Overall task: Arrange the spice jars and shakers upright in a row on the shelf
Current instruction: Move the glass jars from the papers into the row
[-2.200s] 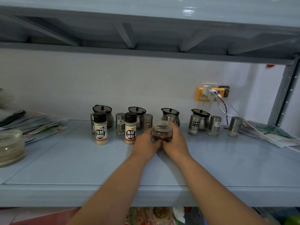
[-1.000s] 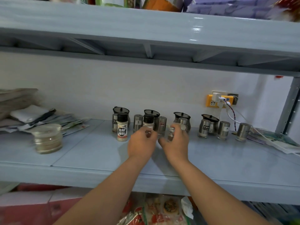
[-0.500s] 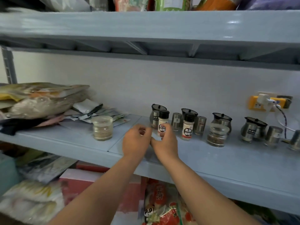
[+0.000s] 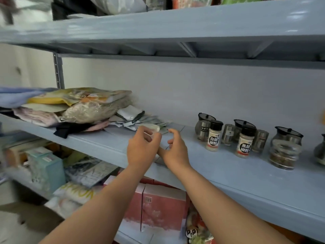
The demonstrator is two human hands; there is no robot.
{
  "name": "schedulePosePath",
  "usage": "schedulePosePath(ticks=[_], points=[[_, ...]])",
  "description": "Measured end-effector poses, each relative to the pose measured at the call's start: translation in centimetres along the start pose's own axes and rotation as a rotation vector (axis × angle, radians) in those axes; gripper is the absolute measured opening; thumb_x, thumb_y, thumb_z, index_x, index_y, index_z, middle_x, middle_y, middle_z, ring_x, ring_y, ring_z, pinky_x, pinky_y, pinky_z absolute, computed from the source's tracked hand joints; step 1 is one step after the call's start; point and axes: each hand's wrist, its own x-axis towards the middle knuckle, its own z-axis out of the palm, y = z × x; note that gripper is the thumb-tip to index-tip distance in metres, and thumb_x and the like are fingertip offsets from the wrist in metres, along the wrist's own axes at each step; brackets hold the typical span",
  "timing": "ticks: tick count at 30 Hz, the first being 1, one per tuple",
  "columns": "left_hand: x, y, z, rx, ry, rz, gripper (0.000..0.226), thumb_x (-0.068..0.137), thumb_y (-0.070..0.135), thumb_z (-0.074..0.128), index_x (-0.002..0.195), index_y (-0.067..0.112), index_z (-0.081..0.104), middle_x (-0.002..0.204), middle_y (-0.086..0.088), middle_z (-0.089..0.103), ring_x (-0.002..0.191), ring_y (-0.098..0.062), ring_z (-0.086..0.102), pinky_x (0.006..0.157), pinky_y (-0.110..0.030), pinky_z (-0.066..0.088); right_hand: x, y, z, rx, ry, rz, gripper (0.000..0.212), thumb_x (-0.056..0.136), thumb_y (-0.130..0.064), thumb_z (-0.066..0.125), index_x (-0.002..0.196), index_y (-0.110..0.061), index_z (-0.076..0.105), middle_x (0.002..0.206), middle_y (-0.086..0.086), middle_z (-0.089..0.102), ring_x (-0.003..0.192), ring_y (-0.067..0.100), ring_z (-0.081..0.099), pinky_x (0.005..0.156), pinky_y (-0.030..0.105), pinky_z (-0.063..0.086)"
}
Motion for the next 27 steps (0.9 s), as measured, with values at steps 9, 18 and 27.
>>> schedulePosePath(ticks=[9,18,27], points=[[2.6,-2.6,-0.5,-0.041,0.036,0.069,0.039,0.073,0.021,0.070,0.102,0.019,0.043,0.096,0.001,0.046,0.090,-0.017,0.047,0.067,-0.020,0.033,1.6,-0.9,2.1,0.033,-0.021,-0.042,0.077,0.073,-0.025,0.076,0.138,-0.028,0.034,0.122,0.006,0.048,0.106,0.020,0.053,0.086,0.030,0.045],[4.0,-4.2,-0.1,-0.080,-0.178,0.039,0.052,0.081,0.030,0.065,0.127,0.035,0.043,0.121,-0.002,0.050,0.106,-0.017,0.052,0.083,-0.026,0.043,2.4,-1.0,2.4,0.109,-0.151,0.001,0.073,0.079,-0.011,0.065,0.141,-0.034,0.033,0.128,0.003,0.053,0.101,0.013,0.055,0.089,0.028,0.049],[3.8,-4.7,0.2,-0.039,-0.179,0.070,0.042,0.082,0.029,0.063,0.121,0.033,0.048,0.111,-0.006,0.059,0.098,-0.023,0.058,0.075,-0.028,0.044,2.7,-0.4,2.5,0.108,-0.141,0.003,0.069,0.080,-0.001,0.053,0.136,-0.039,0.040,0.122,0.001,0.056,0.099,0.014,0.059,0.091,0.036,0.053]])
